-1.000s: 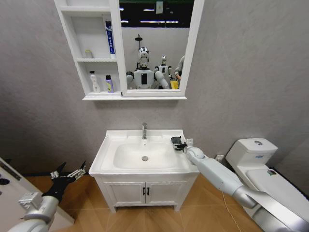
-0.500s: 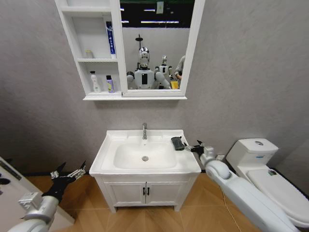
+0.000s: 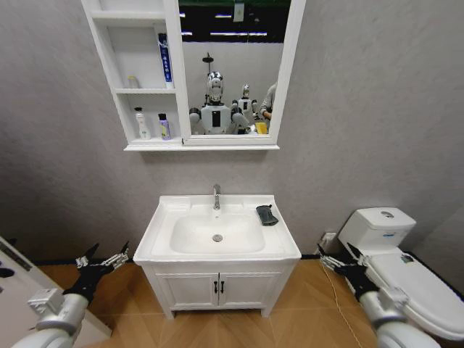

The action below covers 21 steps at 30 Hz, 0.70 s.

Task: Move facial cleanser and shampoo from washbasin to cabinet, then wipe washbasin with towel.

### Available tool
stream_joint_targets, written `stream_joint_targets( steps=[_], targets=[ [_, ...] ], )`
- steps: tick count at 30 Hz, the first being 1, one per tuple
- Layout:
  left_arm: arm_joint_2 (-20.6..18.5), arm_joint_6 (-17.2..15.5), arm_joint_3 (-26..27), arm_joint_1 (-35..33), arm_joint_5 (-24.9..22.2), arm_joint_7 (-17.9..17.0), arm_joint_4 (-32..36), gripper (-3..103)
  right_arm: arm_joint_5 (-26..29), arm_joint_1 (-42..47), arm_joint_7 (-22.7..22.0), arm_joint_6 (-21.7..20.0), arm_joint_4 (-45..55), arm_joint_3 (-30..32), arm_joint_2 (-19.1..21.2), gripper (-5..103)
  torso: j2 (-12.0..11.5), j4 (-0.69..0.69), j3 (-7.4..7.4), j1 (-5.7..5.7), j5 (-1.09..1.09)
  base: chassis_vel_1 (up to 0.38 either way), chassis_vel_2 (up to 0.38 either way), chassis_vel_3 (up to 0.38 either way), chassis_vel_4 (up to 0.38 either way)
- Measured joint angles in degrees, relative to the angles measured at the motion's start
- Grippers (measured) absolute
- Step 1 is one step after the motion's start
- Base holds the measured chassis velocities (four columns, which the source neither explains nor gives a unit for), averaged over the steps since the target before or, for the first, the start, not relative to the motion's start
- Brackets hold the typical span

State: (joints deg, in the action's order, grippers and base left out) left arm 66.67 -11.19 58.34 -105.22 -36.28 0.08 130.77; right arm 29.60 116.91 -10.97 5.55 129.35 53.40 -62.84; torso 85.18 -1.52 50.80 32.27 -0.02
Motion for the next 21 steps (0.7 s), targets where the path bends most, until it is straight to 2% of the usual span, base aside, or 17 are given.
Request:
stream_joint_targets(
  steps=[3,7,16,19,21],
  targets=[
    [-0.01,0.01,0.00,-0.01,0.00,0.00,0.00,100,-0.97,2.05,-2.31,-0.39,5.03,1.27,-7.58,100,0.00,0.00,0.00,0.00,0.00,0.000,0.000,0.000,0.000],
    [-0.01,0.01,0.00,-0.01,0.00,0.01,0.00,100,-1.36,2.75,-3.71,-2.17,9.19,0.29,-10.48,100,0.00,0.01,0.00,0.01,0.00,0.000,0.000,0.000,0.000],
    [-0.01,0.01,-0.01,-0.01,0.00,0.01,0.00,100,-4.20,5.38,-4.08,-4.29,14.03,-4.76,-10.64,100,-0.01,0.00,0.00,0.02,0.00,0.000,0.000,0.000,0.000],
    [-0.01,0.00,0.00,-0.01,0.00,0.01,0.00,100,-2.95,5.34,-3.01,-6.67,14.40,-5.31,-8.91,100,-0.01,0.01,0.01,0.02,0.01,0.000,0.000,0.000,0.000],
    [-0.01,0.00,0.00,-0.01,0.00,0.01,0.00,100,-1.74,5.04,0.32,-8.28,14.40,-4.63,-6.95,100,-0.01,0.01,0.01,0.02,0.02,0.000,0.000,0.000,0.000]
  ],
)
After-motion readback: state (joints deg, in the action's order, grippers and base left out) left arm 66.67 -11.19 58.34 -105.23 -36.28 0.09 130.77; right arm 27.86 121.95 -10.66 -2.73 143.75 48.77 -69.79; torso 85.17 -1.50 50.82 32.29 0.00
